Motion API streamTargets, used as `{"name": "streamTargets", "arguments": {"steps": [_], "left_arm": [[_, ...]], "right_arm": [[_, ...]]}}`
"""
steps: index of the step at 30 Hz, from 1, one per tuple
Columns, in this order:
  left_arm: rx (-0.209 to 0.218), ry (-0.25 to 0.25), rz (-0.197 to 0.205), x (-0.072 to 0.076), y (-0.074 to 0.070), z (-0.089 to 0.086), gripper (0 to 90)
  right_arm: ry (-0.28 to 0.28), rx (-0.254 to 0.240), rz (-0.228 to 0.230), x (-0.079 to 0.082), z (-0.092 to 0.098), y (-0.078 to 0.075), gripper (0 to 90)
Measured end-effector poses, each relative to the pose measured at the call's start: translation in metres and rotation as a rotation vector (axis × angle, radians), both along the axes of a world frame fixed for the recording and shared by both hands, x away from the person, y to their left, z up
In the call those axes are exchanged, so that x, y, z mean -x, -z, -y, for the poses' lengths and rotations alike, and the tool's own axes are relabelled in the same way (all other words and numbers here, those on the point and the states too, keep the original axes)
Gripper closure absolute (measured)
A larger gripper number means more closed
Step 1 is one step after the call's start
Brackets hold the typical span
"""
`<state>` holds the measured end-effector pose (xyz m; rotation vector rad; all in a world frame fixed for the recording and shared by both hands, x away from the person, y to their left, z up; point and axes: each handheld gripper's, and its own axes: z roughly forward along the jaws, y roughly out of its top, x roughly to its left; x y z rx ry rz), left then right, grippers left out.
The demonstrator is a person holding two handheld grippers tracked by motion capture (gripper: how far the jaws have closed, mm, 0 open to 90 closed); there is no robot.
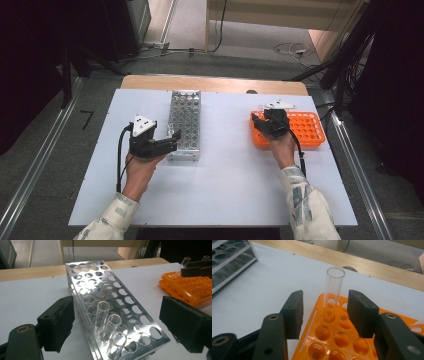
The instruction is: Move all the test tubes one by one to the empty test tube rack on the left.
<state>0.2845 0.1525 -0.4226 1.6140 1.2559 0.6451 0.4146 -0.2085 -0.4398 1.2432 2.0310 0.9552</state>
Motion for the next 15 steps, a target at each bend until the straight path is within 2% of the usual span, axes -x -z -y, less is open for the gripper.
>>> {"name": "streamTargets", "arguments": {"steps": [7,15], "left_arm": [[0.002,0.004,-0.003,-0.001,0.000,0.000,13.1],[-0.001,0.010,-0.006,-0.001,0.001,0.000,13.2]], "right_arm": [[0.005,0.014,-0.030,-0.013,-0.001,0.008,59.0],[0.008,0.020,-0.028,-0.016,-0.003,0.009,72.4]]}}
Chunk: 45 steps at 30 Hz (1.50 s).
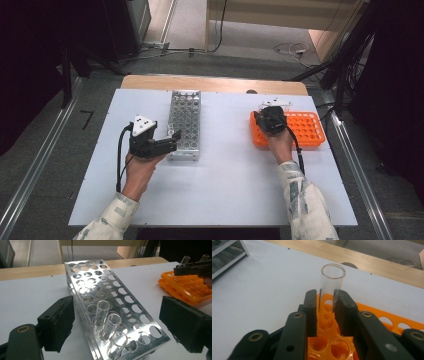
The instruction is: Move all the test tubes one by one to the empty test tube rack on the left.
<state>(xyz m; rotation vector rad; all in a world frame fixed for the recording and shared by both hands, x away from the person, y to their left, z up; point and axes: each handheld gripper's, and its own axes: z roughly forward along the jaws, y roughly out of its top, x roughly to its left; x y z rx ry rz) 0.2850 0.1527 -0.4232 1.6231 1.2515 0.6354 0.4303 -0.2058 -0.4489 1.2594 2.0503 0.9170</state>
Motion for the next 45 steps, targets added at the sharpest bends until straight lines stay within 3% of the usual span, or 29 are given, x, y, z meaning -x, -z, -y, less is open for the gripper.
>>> {"name": "streamTargets", "arguments": {"steps": [9,17,20,36,45], "left_arm": [[-0.002,-0.003,0.001,0.000,0.000,0.000,13.1],[-0.003,-0.004,0.002,0.000,0.000,0.000,13.1],[-0.002,-0.003,0.003,0.000,0.000,0.000,13.1],[-0.006,0.011,0.009,0.002,-0.003,0.006,14.2],[-0.021,0.071,0.030,0.007,-0.007,0.020,18.3]], "right_arm": [[-0.003,-0.022,0.026,0.003,0.004,-0.010,73.1],[-0.032,-0.031,0.087,0.015,0.001,-0.036,73.1],[-0.048,-0.061,0.093,0.021,0.002,-0.045,73.1],[-0.236,-0.109,0.053,0.060,-0.025,-0.060,73.1],[-0.358,-0.094,0.007,0.087,-0.046,-0.050,73.1]]}}
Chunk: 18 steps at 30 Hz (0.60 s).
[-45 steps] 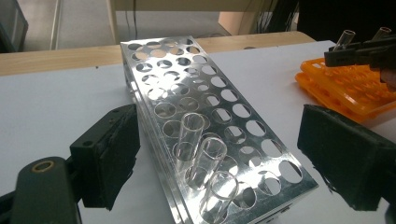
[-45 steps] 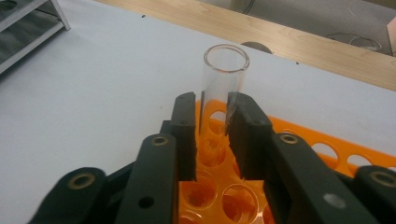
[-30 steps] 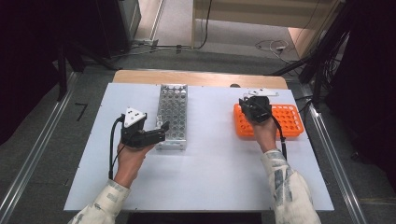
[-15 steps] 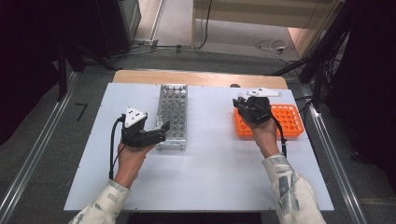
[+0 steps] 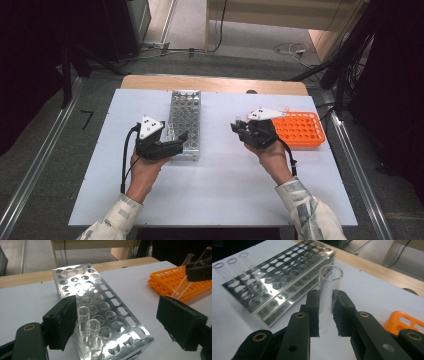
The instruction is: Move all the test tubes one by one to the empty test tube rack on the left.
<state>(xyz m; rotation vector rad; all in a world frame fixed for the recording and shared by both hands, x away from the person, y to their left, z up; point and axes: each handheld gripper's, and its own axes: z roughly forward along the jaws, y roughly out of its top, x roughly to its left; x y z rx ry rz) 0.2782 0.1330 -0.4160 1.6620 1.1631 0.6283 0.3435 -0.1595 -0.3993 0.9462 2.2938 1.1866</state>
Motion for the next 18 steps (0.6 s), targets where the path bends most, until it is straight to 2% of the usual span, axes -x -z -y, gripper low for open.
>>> {"name": "streamTargets", "arguments": {"steps": [5,9,14,18], "left_arm": [[0.015,0.065,-0.018,0.001,-0.003,0.011,22.2],[0.001,0.101,-0.023,0.001,-0.007,0.023,22.6],[0.001,0.157,-0.041,0.001,-0.010,0.039,21.6],[-0.007,0.171,-0.036,0.000,-0.009,0.050,21.3]], "right_arm": [[-0.066,0.018,-0.022,0.014,-0.014,0.006,73.1],[-0.110,0.031,-0.040,0.024,-0.024,0.014,73.1],[-0.146,0.050,-0.048,0.031,-0.034,0.021,73.1],[-0.165,0.054,-0.050,0.035,-0.039,0.023,73.1]]}}
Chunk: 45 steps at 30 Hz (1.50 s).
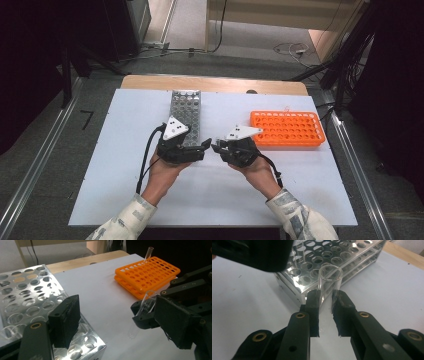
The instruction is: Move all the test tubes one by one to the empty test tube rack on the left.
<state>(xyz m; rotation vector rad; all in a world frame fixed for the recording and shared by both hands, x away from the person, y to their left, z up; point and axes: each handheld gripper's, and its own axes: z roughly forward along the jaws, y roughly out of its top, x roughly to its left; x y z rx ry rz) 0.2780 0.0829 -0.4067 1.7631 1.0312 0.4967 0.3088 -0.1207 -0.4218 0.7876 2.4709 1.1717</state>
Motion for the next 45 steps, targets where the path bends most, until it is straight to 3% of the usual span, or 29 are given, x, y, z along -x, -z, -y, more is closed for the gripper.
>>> {"name": "streamTargets", "arguments": {"steps": [10,31,39,43,45], "left_arm": [[-0.014,0.024,0.014,-0.001,0.002,0.013,26.1],[-0.024,0.091,0.025,0.001,0.007,0.023,73.3],[-0.024,0.093,0.025,0.001,0.006,0.025,75.6],[-0.012,0.089,0.023,-0.002,0.004,0.022,75.7],[0.002,0.083,0.020,-0.004,0.002,0.019,75.6]], "right_arm": [[-0.011,-0.007,-0.005,0.003,-0.005,0.001,73.1],[-0.020,-0.023,-0.014,0.003,-0.011,0.001,73.1],[-0.016,-0.026,-0.014,0.003,-0.008,0.001,72.6],[-0.012,-0.037,-0.031,0.001,-0.004,0.000,63.7],[-0.012,-0.037,-0.039,0.000,-0.002,-0.001,54.4]]}}
